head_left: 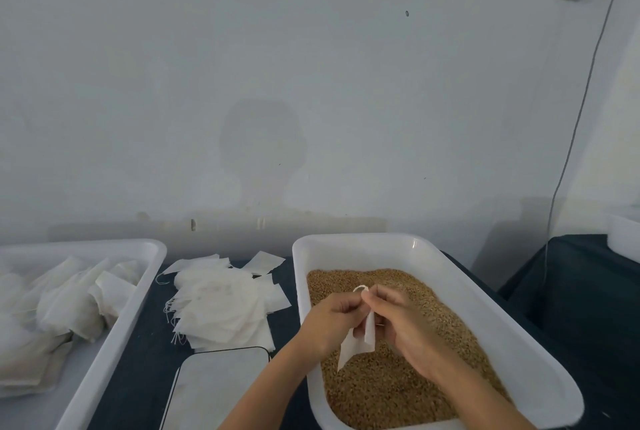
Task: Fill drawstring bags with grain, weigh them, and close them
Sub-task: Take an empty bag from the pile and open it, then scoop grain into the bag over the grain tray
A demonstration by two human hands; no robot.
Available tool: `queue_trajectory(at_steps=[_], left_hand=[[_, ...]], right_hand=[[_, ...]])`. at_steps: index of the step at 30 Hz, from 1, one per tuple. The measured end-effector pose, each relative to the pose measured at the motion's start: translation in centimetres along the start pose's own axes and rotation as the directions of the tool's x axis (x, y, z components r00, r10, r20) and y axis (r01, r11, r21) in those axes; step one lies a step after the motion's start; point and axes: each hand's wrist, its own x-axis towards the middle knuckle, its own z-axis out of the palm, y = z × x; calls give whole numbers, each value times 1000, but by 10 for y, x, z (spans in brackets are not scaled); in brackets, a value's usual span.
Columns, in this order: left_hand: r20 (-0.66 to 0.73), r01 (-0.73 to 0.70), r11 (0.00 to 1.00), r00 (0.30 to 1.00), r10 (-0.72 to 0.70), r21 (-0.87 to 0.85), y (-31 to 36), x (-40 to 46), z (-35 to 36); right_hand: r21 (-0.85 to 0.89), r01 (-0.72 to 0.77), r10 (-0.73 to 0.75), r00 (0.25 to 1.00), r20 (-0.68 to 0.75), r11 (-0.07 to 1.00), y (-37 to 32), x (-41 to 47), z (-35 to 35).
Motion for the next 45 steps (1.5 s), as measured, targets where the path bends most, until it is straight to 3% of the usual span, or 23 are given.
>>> queue_trajectory(at_steps=[4,13,17,20,23,25,31,36,38,39,40,42,43,45], left_hand=[[-46,43,997,998,-41,57,-2,0,1],[-130,55,998,990,-54,0,1,-1,-1],[-305,121,980,950,-68,160,2,-5,3],[-285,33,919,955,87,393,4,-8,10],[-139,-158,758,940,312,633,2,-8,15],[-100,-177,669,930,354,722,1,-7,14],[-91,-188,680,932,352,708,3,-11,15],[32,-291,564,905,424,773,10,-13,16],[30,-277,587,918,395,761,12,-13,16],[2,-237,609,933,361,757,12,-14,16],[-43,-178,631,947,318,756,11,-13,16],[-143,-43,655,963,228,755,8,-12,15],[-176,7,656,965,193,755,7,-11,16],[-209,67,635,966,152,769,7,-10,17]], right_hand=[[-30,20,-21,1000,-19,999,1,0,1],[-60,63,-68,995,-79,996,2,2,0],[-390,71,-163,965,-208,918,3,0,0],[-627,46,-252,937,-244,778,5,1,0],[-605,7,-231,928,-293,796,6,2,-1],[-548,-4,-197,931,-307,836,5,2,-2],[-370,-83,-86,905,-417,925,6,3,-7],[-199,-127,29,901,-433,972,5,2,-8],[-228,-143,24,889,-457,963,4,2,-12],[-331,-183,1,876,-481,926,4,3,-16],[-517,-265,-26,872,-489,814,4,3,-23],[-826,-410,11,898,-440,386,3,-2,-38],[-882,-424,73,905,-418,204,4,-5,-46],[-910,-412,185,898,-399,38,5,-11,-53]])
